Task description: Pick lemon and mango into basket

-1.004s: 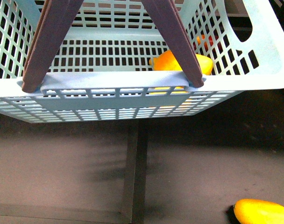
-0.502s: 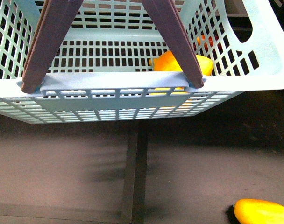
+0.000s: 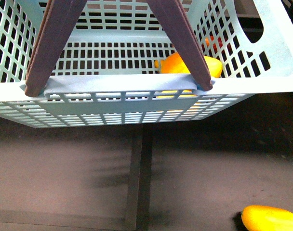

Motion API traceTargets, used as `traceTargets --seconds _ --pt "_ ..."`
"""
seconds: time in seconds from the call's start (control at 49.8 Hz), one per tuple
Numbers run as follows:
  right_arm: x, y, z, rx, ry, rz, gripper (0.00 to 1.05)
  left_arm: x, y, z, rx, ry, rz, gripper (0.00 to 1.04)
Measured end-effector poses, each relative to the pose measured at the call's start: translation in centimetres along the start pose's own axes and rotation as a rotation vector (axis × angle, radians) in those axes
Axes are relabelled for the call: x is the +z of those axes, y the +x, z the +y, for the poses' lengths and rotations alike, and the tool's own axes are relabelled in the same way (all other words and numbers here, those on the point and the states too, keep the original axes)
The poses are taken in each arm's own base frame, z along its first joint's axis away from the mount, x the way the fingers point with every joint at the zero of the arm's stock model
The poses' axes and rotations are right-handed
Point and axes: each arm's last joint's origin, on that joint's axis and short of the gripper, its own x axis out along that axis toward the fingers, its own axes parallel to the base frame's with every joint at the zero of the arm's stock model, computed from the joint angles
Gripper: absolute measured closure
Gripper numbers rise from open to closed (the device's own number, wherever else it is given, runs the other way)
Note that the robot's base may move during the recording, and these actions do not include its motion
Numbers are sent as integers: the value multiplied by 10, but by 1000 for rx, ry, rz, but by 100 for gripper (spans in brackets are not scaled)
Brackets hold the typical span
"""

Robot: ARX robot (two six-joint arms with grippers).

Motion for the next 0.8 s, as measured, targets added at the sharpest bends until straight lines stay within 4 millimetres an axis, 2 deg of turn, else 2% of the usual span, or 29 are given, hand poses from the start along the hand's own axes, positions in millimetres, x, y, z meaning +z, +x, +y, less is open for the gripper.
traceTargets --seconds 0.341,0.462,0.582,0.702,0.803 --pt "2 -4 0 0 -1 -28 102 0 0 0 2 3 -1 77" --pt "2 -4 0 0 0 -28 82 0 0 0 2 0 -1 77" --pt "2 -4 0 0 0 -28 54 0 0 0 2 0 -1 77" --pt "1 -4 0 0 0 -28 34 0 0 0 2 1 -1 77" --pt "2 -4 0 0 0 -28 11 0 0 0 2 0 -1 77"
